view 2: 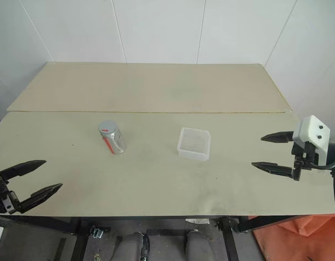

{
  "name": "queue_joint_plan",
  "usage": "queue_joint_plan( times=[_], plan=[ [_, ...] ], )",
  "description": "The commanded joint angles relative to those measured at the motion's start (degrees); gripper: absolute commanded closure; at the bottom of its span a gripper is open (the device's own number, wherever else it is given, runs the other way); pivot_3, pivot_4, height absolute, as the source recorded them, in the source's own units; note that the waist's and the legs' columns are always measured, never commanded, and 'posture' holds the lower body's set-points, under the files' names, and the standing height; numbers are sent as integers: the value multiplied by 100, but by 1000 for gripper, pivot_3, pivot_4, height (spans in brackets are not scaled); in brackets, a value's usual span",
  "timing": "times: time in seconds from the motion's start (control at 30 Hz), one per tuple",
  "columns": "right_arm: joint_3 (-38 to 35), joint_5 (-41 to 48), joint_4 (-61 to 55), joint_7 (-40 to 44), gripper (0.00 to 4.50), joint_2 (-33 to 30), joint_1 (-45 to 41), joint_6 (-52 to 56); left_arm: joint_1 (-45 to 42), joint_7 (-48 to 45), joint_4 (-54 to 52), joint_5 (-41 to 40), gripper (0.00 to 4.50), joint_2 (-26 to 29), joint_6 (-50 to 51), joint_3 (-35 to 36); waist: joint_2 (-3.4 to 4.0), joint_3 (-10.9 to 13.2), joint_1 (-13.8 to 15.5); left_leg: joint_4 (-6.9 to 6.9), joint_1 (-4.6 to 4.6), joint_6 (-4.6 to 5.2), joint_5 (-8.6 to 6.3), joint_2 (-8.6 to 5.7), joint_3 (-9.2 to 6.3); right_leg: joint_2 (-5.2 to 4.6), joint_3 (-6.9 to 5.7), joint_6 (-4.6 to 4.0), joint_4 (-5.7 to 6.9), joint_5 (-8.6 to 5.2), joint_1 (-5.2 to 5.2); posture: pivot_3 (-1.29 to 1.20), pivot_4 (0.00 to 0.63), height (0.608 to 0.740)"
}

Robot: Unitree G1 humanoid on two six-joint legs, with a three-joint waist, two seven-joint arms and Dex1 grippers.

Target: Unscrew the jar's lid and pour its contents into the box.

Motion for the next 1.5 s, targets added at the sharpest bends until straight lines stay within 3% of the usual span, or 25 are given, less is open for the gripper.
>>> queue_joint_plan(
  times=[0.03,0.3,0.43,0.67,0.83,1.1,1.5],
  plan=[
    [-199,43,-170,-96,0,17,59,-31,-112,119,32,118,38,-33,-159,-104,0,0,0,0,-1,0,0,0,1,0,0,0,0,0,0,0,150,740],
    [-301,114,-450,-262,0,67,239,71,-453,399,179,384,38,-254,-374,-521,0,0,3,0,1,0,0,1,7,0,5,1,0,1,0,0,150,740],
    [-218,110,-474,-284,0,120,231,41,-843,1448,213,1118,38,-934,-782,-1080,-1,-1,11,1,4,0,0,-1,10,-1,10,2,0,3,5,0,150,740],
    [175,7,-250,-434,0,262,-297,-48,-1135,2393,192,1917,38,-1981,-1593,-2026,-8,-3,5,8,6,0,0,-4,26,6,40,12,-8,30,7,0,150,740],
    [355,-9,-315,-484,0,375,-431,-44,-1669,3071,804,2574,38,-2479,-2034,-2634,-7,-3,39,13,9,1,1,-4,29,17,54,17,-6,39,8,0,150,740],
    [100,51,-588,-574,0,356,-29,51,-2651,3319,2046,2904,38,-2672,-2463,-3308,-8,-3,88,14,6,1,1,-6,36,23,71,49,-10,61,5,0,150,740],
    [-335,1,-735,-671,0,251,376,102,-4035,3437,3981,3004,38,-2798,-3359,-3592,-9,-4,110,20,8,2,1,-4,41,32,82,60,-17,77,7,0,150,740]
  ],
)
